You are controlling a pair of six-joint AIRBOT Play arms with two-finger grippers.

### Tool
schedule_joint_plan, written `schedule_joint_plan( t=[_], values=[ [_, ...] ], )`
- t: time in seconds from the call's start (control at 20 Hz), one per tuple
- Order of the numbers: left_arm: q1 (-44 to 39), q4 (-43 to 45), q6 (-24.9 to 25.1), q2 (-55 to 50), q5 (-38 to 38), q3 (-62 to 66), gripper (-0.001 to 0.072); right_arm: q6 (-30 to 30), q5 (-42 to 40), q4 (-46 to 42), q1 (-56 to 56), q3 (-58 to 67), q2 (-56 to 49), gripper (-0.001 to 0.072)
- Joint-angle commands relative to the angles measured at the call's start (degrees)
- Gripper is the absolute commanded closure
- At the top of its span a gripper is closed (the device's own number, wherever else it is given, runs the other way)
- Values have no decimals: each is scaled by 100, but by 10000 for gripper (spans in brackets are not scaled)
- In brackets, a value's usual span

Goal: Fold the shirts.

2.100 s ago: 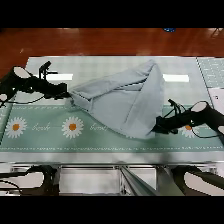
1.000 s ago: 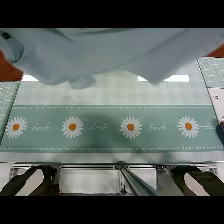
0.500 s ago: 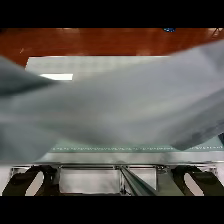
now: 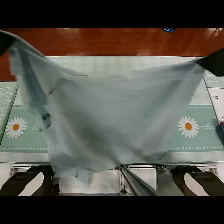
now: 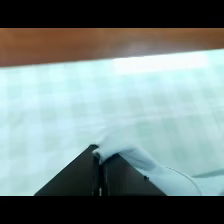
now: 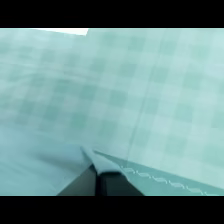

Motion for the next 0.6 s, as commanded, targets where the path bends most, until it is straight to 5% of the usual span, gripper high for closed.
schedule_joint_plan(
  t=[0.0, 0.25, 0.3, 0.35, 0.4, 0.55],
  values=[
    [-11, -490, -57, -1556, 1163, -190, 689, -136, -1331, 319, -2, -264, -1504, 691],
    [-11, -1631, -57, -3602, 1246, 885, 688, 170, -2061, 1049, -4, 756, -3727, 658],
    [-9, -1794, -57, -3840, 1241, 1058, 628, 310, -2050, 1169, -24, 1001, -4033, 513],
    [13, -1775, -55, -4026, 1143, 1255, 371, 428, -1971, 1298, -81, 1255, -4291, 324],
    [107, -1768, -81, -4135, 957, 1456, 198, 498, -1794, 1357, -195, 1486, -4439, 299],
    [782, -1543, -96, -4166, -160, 2017, 198, 525, -785, 1351, -914, 2035, -4398, 300]
  ],
)
